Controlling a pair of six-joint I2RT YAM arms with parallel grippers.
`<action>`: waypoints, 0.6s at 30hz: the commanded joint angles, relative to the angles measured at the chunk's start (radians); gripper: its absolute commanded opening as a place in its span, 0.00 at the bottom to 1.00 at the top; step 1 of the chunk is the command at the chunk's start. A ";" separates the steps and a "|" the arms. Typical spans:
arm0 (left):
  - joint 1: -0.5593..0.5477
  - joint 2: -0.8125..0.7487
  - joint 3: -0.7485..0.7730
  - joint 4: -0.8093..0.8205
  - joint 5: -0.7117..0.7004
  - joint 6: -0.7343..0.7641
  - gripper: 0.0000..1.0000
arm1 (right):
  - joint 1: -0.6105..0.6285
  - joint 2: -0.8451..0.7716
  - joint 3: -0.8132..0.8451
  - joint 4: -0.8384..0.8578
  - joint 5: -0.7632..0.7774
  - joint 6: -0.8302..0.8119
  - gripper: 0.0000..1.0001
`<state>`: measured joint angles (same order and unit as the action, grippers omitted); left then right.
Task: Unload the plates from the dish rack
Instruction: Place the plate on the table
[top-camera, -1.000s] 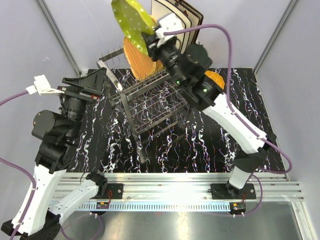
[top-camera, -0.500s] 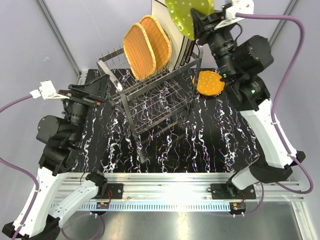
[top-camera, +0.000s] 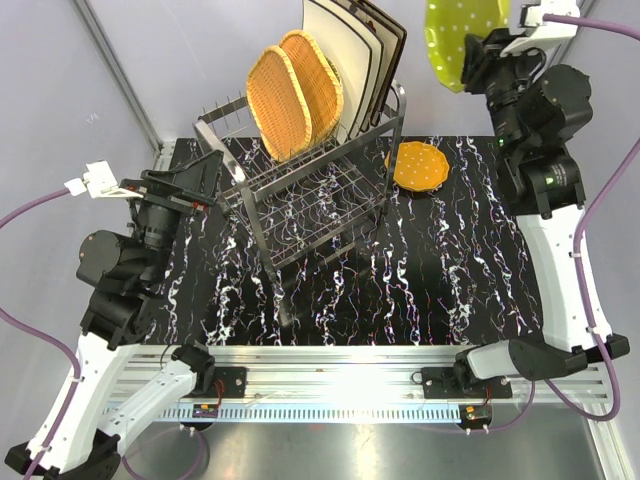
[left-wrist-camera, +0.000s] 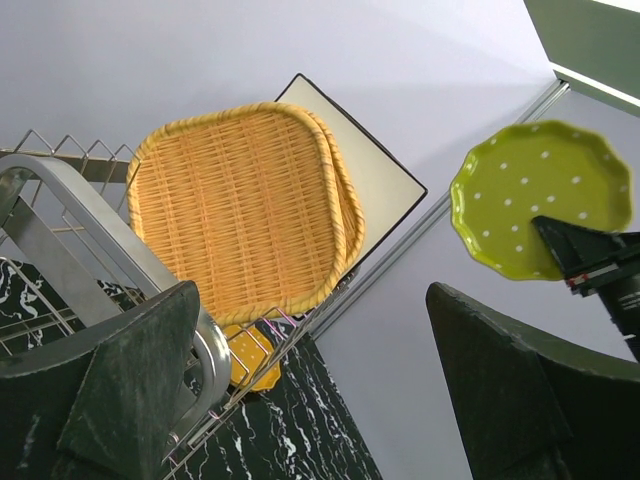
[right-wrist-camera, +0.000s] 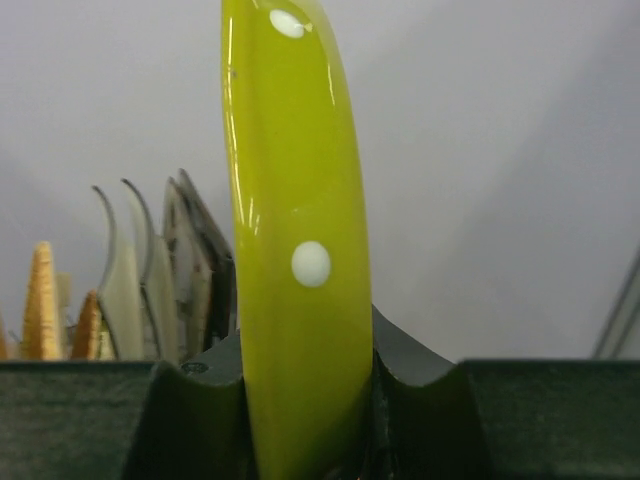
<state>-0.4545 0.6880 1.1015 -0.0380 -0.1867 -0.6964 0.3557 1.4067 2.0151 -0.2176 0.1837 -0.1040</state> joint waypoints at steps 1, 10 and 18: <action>-0.001 -0.001 -0.009 0.073 0.023 0.014 0.99 | -0.087 -0.072 -0.004 0.116 -0.016 0.098 0.00; -0.001 0.015 -0.015 0.075 0.044 0.018 0.99 | -0.314 -0.092 -0.128 0.046 -0.068 0.260 0.00; -0.001 0.019 -0.008 0.061 0.047 0.031 0.99 | -0.512 -0.017 -0.188 -0.037 -0.181 0.417 0.00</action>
<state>-0.4545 0.7048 1.0901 -0.0193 -0.1600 -0.6926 -0.1112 1.3888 1.8091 -0.3916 0.0631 0.2081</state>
